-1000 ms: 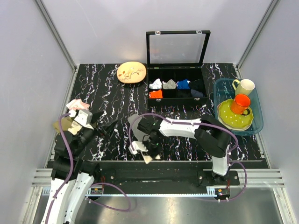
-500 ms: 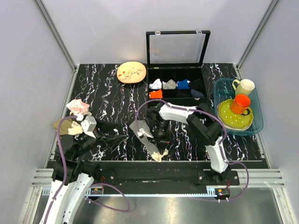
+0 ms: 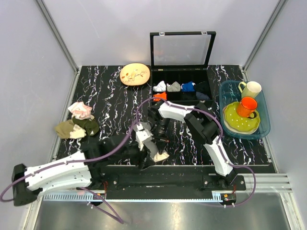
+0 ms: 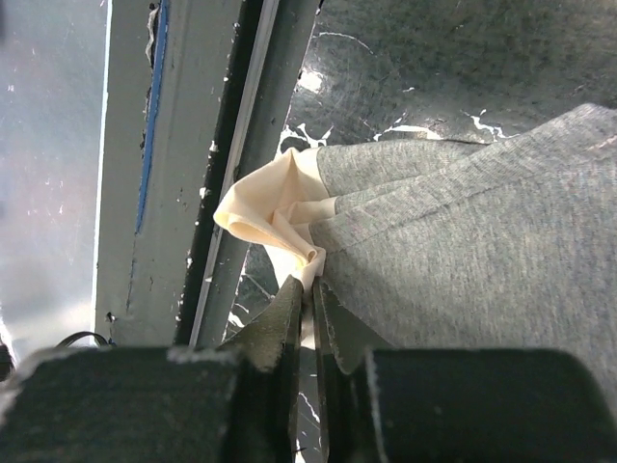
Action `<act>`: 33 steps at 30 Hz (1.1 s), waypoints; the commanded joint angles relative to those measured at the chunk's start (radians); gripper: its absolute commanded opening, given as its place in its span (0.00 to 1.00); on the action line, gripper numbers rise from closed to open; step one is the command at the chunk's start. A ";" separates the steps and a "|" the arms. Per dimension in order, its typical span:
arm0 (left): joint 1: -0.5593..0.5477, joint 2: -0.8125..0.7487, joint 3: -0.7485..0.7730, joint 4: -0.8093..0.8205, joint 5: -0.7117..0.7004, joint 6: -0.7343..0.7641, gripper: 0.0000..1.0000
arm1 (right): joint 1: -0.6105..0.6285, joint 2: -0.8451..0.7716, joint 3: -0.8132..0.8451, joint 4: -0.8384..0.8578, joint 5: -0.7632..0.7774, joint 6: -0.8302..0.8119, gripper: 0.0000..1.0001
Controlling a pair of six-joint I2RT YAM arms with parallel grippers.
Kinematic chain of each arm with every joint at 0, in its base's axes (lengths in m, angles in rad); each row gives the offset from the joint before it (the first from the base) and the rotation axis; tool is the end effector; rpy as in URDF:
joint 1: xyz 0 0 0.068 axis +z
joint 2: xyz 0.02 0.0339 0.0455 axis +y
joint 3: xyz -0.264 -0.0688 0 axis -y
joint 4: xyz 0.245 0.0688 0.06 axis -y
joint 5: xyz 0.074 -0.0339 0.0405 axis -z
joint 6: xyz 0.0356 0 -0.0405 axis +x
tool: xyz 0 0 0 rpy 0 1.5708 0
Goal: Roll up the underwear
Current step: Roll the underwear to the center of the board.
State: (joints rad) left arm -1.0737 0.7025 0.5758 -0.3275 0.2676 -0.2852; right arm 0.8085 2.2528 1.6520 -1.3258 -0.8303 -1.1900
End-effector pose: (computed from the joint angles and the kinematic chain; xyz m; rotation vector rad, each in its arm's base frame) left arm 0.0711 -0.1508 0.2651 1.0115 1.9519 -1.0892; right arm 0.2491 0.2990 0.1376 2.1454 -1.6331 -1.2548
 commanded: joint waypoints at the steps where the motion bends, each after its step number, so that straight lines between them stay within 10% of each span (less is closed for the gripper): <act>1: -0.119 0.136 0.032 0.060 -0.367 -0.019 0.74 | -0.003 0.022 0.035 -0.133 -0.027 -0.026 0.13; 11: -0.210 0.292 -0.048 0.283 -0.528 0.066 0.70 | -0.002 0.070 0.083 -0.122 -0.018 0.000 0.15; 22: -0.215 0.434 -0.093 0.419 -0.533 -0.006 0.38 | -0.002 0.076 0.077 -0.098 0.000 0.020 0.15; 33: -0.178 0.476 -0.191 0.504 -0.597 -0.135 0.36 | -0.002 0.071 0.072 -0.085 0.000 0.036 0.18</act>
State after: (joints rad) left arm -1.2633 1.1759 0.4072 0.0723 -0.2710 -0.3634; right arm 0.8085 2.3249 1.7088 -1.3399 -0.8318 -1.1641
